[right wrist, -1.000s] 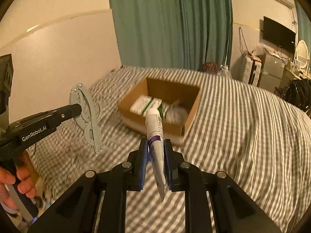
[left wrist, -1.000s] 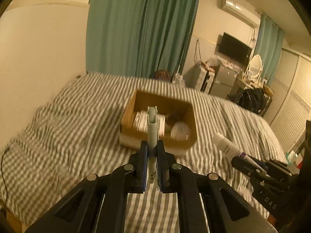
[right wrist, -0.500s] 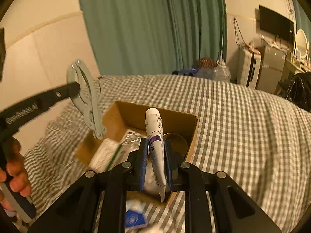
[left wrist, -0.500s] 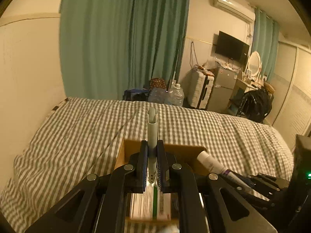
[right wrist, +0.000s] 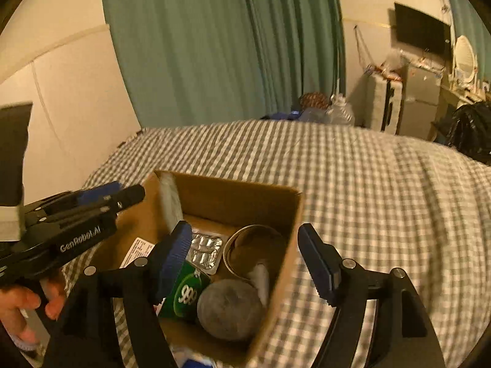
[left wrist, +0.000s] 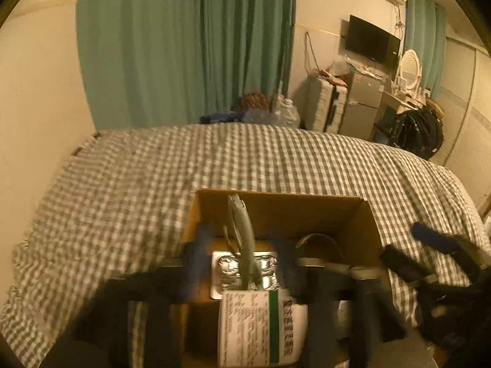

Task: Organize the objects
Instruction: 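Carry the clip and toothpaste tube into the cardboard box and release both, then grasp the blue tissue pack with the left tool while the right tool grasps the white foam figure, then carry the tissue pack and foam figure into the cardboard box and release both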

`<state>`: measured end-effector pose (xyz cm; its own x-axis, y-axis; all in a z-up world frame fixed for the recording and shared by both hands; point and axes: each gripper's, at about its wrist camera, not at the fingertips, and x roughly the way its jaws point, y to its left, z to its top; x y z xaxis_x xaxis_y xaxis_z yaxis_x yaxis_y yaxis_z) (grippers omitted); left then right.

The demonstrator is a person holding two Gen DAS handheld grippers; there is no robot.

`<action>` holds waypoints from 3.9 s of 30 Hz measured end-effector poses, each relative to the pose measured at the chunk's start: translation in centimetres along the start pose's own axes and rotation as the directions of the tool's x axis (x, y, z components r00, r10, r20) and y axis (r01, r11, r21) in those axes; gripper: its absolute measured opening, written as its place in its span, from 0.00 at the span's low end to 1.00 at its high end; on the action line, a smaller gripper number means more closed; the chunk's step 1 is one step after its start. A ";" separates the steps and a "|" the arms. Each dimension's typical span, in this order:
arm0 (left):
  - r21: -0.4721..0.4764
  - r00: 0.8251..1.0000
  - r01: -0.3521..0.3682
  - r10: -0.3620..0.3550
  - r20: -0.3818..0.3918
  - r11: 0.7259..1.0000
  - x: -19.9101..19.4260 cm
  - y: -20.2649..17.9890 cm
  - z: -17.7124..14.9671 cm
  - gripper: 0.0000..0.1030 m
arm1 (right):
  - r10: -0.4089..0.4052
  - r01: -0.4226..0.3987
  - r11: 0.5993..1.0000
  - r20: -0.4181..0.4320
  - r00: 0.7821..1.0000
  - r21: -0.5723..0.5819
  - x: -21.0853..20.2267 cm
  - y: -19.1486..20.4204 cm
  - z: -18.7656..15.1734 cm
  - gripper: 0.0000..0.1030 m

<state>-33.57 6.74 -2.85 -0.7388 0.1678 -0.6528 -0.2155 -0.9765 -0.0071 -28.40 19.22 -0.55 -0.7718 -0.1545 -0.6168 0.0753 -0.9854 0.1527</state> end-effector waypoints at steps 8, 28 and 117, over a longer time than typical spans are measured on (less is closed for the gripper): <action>-0.117 0.993 -0.042 0.055 0.108 0.992 -11.1 0.7 -1.3 1.00 | -0.036 0.037 0.999 0.067 0.997 -0.008 -10.2 -1.0 -0.1 0.82; -0.240 0.981 -0.195 0.189 -0.045 0.951 -15.4 3.8 -19.1 1.00 | -0.016 0.008 0.995 -0.089 0.996 -0.100 -11.9 -1.3 -13.3 0.91; 0.018 0.999 0.043 -0.043 0.022 0.999 3.7 -0.7 -2.0 0.84 | 0.030 -0.034 0.996 0.046 0.999 0.088 5.3 -1.6 3.7 0.79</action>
<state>-34.89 7.81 -6.73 -0.7424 0.2129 -0.6353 -0.2588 -0.9657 -0.0213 -34.96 20.24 -1.24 -0.7975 -0.1802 -0.5758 0.0454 -0.9696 0.2405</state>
